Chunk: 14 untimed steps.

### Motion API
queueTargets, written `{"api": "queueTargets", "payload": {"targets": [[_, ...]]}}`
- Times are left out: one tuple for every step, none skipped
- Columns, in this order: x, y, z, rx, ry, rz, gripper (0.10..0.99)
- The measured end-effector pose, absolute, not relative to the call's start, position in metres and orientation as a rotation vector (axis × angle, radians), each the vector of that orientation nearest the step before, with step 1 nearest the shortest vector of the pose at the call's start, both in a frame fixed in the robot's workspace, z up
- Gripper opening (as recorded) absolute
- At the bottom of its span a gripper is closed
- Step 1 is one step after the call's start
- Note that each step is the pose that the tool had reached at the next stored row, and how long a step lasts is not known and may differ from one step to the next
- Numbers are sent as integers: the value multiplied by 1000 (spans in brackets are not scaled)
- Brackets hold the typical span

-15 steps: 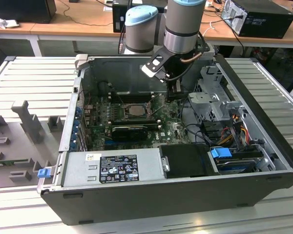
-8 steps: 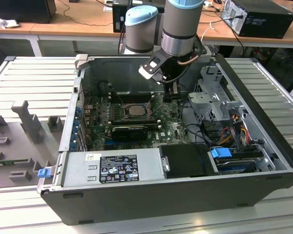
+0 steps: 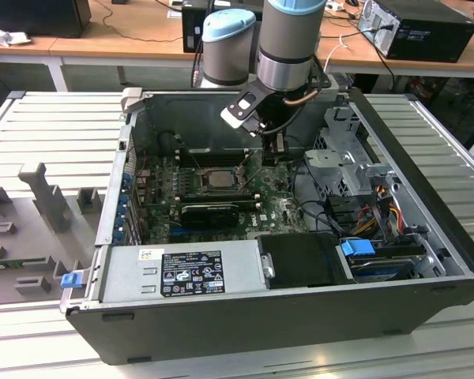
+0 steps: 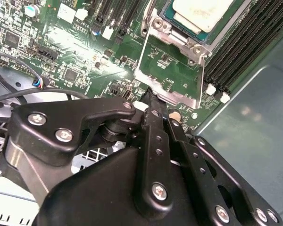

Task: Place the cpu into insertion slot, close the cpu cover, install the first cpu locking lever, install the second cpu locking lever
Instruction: 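Close the cpu cover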

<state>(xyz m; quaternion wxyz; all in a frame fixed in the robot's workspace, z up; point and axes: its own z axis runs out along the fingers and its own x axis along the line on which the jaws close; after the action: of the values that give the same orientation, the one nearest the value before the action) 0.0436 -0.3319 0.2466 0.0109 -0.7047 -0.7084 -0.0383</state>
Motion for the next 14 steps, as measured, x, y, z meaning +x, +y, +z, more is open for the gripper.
{"api": "queueTargets", "payload": {"targets": [[43,-332,247,-2199,-2210,-120,106],[43,-332,247,-2199,-2210,-120,106],[43,-332,247,-2199,-2210,-119,106],[43,-332,247,-2199,-2210,-120,106],[42,-332,247,-2199,-2210,-120,106],[42,-332,247,-2199,-2210,-120,106],[42,-332,247,-2199,-2210,-119,106],[42,-332,247,-2199,-2210,-120,106],[42,-332,247,-2199,-2210,-120,106],[41,-332,247,-2199,-2210,-120,106],[41,-332,247,-2199,-2210,-119,106],[41,-332,247,-2199,-2210,-119,106],[41,-332,247,-2199,-2210,-120,106],[40,-332,247,-2199,-2210,-120,106]]}}
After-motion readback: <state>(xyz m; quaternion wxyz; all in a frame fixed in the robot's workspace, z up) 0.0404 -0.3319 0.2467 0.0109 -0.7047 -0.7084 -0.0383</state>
